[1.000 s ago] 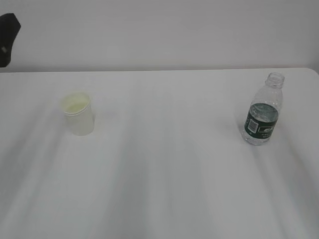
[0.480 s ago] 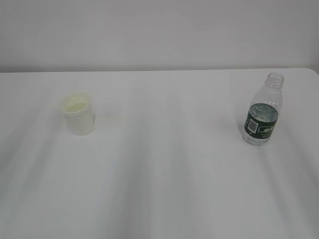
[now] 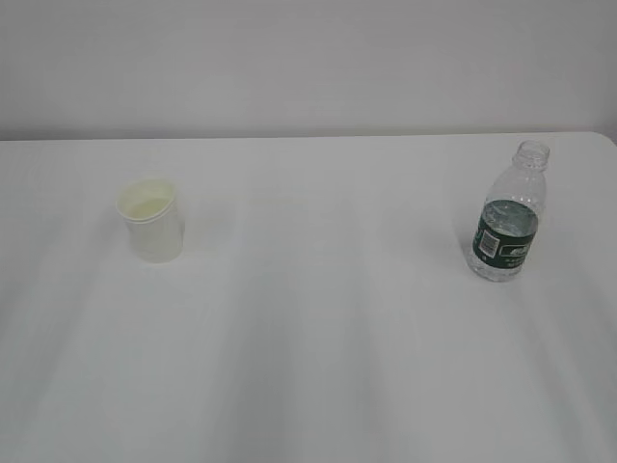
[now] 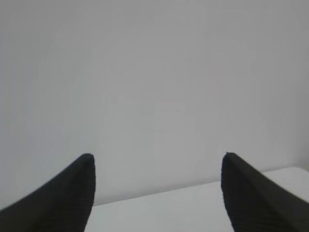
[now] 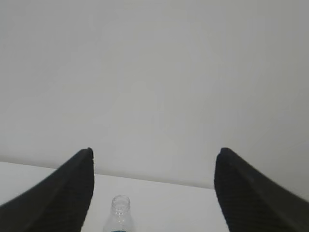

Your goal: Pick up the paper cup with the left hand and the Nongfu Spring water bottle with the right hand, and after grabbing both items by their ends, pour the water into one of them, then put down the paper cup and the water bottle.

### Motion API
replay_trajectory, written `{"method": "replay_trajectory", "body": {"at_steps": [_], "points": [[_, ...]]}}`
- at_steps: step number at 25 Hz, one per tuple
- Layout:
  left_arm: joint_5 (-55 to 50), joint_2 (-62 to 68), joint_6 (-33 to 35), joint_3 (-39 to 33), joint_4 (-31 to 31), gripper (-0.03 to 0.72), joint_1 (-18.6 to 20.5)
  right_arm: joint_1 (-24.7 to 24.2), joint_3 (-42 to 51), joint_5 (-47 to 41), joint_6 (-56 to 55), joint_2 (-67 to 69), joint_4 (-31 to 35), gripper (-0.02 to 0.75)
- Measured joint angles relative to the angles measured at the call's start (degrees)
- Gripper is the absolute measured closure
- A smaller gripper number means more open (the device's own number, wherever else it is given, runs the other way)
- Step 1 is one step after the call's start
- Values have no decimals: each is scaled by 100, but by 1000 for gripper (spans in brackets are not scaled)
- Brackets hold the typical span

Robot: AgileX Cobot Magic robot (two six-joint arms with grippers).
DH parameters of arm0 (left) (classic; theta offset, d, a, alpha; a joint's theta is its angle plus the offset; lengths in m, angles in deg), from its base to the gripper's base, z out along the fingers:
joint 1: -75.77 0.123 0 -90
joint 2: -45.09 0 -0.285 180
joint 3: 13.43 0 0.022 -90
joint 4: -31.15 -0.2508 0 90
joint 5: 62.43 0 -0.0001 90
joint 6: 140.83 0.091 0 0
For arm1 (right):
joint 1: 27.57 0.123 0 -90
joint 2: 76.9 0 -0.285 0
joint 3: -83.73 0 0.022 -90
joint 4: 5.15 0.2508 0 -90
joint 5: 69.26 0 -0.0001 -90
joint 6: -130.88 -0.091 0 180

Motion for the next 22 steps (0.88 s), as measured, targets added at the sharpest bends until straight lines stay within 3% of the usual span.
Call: {"method": "replay_trajectory", "body": {"at_steps": [3,11,22], "points": [[-299,-329,10,0,-313,104,0,0,0,-387,0,-242,-28,148],[-1052,-1128,10,0,-373,105,0,0,-13,-1290,0,-788,-50,148],[-4055,-2113,10,1142,-386,110,0,0,-865,-3008,0,-1311,23,148]]}}
